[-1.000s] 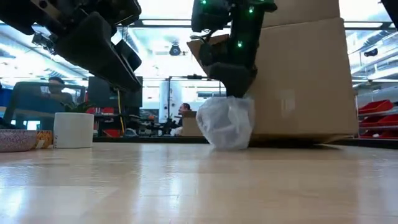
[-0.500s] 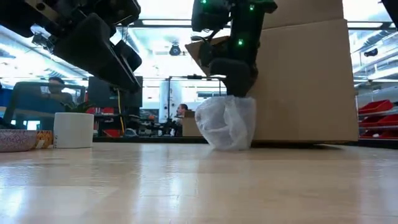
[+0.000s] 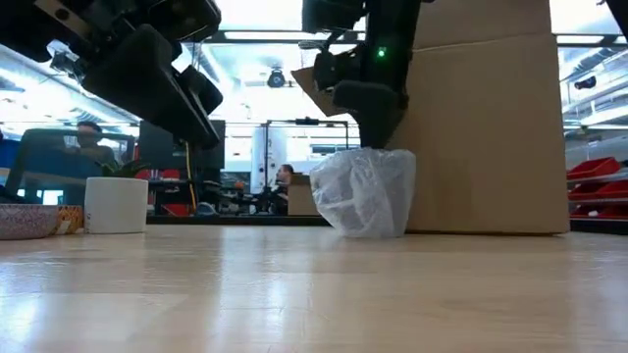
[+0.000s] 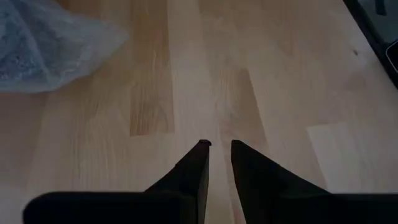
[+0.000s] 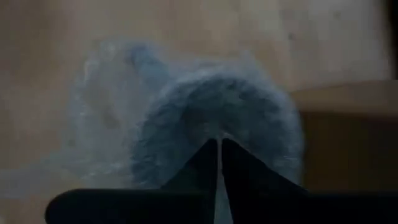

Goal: Wrap mug
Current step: Wrap the purple mug with the bubble wrap

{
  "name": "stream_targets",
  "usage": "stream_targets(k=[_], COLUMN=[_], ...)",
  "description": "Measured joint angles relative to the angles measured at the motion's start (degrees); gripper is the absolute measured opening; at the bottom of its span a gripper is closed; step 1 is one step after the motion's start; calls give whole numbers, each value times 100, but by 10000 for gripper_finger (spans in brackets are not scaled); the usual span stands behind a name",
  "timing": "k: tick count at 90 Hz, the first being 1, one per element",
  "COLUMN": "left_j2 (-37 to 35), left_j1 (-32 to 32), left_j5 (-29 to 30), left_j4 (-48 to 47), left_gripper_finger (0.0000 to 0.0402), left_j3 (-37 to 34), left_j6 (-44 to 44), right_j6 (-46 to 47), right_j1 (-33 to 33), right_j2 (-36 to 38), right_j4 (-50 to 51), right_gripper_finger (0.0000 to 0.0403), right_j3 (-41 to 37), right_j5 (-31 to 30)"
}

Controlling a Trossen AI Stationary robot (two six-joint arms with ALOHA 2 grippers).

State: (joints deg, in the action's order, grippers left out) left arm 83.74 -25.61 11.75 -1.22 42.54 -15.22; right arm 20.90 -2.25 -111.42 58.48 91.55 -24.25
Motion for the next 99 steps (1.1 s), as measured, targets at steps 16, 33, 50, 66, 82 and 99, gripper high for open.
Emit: stream_targets(k=[16,33,50,66,82,99], left_j2=[-1,-2,-2,-2,-2,-29], left_j1=[0,0,0,0,0,0], left_j5=[0,-44,-85,-92,-94,-327], left_j4=[-5,-34,-30,2,2,-12], left_gripper_finger=[53,53,53,53,53,53], left_j3=[0,2,2,2,2,2], left_j6=[-2,-16,-49,-87,-92,-154], right_j6=[128,268,457,458,476,539], right_j1=[52,-53,-189,-294,-258,-227], right_j2=[5,0,0,0,2,-4], right_j4=[-49,-284,-430,-299,-132,-480], right_gripper_finger=[0,0,0,0,0,0], right_j3=[-184,-254,-254,-164,-170,-318], right_j5=[50,687,1516,1194,800,1841])
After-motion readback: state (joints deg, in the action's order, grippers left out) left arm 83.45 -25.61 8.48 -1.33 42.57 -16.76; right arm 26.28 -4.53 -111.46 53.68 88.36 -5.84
